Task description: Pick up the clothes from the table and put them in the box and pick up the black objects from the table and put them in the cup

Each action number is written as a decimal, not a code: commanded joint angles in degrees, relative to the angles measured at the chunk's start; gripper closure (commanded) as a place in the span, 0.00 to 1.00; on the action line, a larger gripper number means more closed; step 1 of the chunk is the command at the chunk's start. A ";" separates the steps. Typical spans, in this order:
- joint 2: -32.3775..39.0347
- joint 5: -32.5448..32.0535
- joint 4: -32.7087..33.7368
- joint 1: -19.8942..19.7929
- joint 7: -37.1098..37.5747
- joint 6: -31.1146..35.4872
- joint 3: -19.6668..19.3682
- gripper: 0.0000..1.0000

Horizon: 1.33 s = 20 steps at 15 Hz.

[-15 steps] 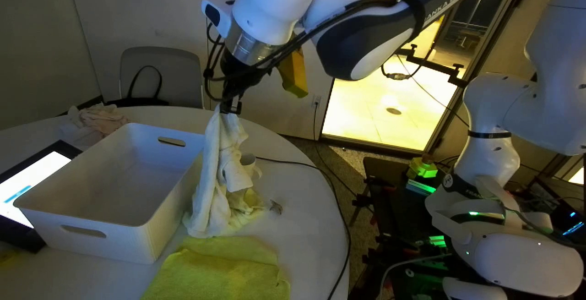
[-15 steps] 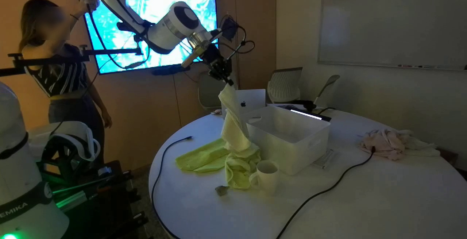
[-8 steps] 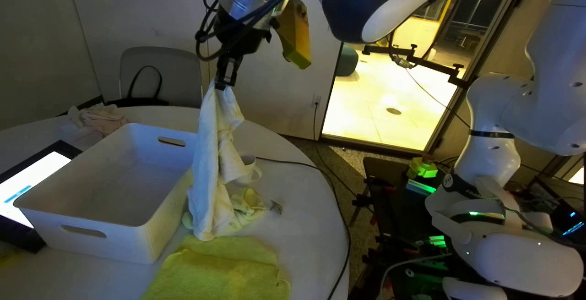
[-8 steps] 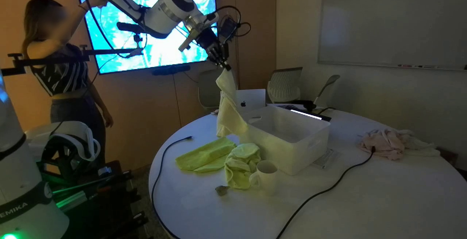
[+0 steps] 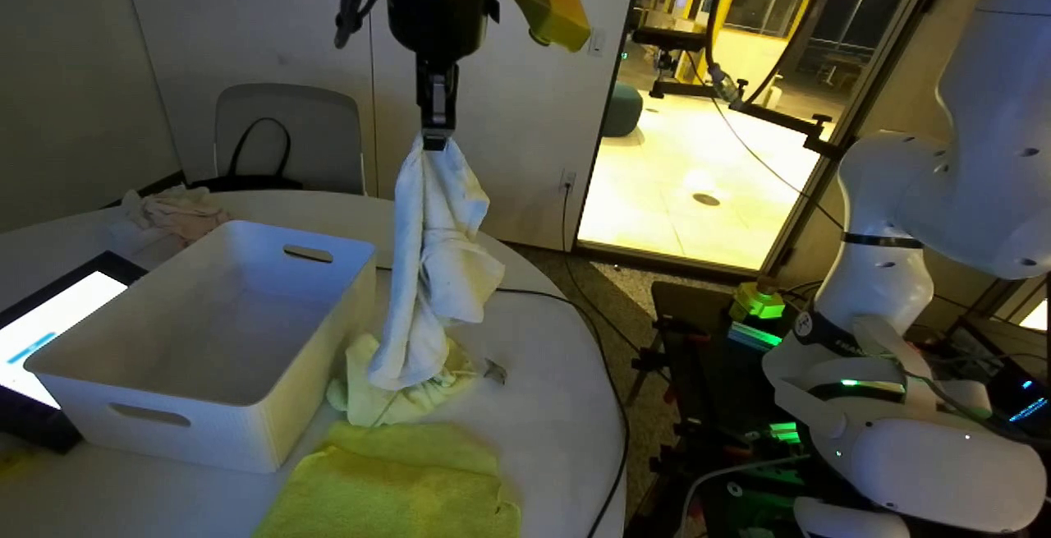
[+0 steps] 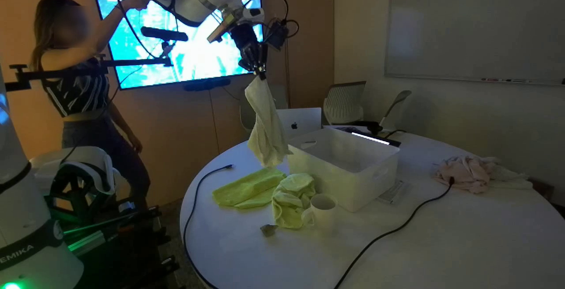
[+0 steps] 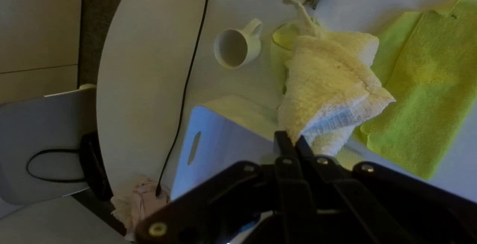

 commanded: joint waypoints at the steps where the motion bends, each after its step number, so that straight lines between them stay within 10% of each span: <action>1: 4.28 2.96 7.79 -1.15 -6.05 -4.40 1.46 0.99; 11: 10.02 7.80 15.29 -0.84 -3.97 0.13 0.81 0.99; 20: 29.98 6.97 42.59 1.34 -4.78 4.49 -2.41 0.99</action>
